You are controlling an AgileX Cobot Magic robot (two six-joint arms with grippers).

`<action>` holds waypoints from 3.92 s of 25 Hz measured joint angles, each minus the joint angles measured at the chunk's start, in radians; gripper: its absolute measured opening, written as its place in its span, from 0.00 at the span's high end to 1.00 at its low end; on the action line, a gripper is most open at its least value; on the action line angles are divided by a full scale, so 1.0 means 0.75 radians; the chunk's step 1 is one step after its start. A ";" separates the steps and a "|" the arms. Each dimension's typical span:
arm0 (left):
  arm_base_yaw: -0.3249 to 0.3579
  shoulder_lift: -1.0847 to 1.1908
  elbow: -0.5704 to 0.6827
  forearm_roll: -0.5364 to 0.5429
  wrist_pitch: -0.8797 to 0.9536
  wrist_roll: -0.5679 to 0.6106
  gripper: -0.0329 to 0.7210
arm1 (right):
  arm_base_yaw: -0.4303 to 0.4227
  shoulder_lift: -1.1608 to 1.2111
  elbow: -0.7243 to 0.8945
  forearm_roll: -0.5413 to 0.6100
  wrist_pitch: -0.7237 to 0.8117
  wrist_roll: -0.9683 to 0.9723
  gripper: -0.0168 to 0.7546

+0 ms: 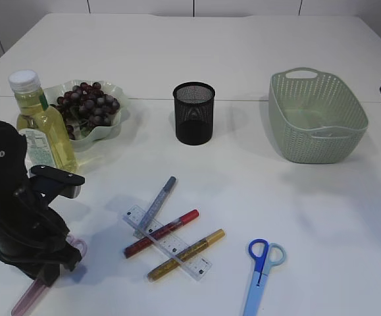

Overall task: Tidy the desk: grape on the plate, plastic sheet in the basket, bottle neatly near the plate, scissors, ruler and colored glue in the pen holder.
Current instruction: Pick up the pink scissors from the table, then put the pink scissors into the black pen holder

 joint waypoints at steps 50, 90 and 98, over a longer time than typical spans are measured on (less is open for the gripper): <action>0.000 -0.238 0.000 -0.086 -0.239 0.000 0.73 | 0.000 0.000 0.000 0.000 0.000 0.000 0.29; -0.134 -0.092 -0.252 -0.074 -1.260 0.000 0.73 | 0.000 0.000 0.000 -0.014 0.000 0.000 0.29; -0.145 0.076 -0.370 0.026 -1.555 0.000 0.73 | 0.000 0.000 0.000 -0.058 0.000 0.000 0.29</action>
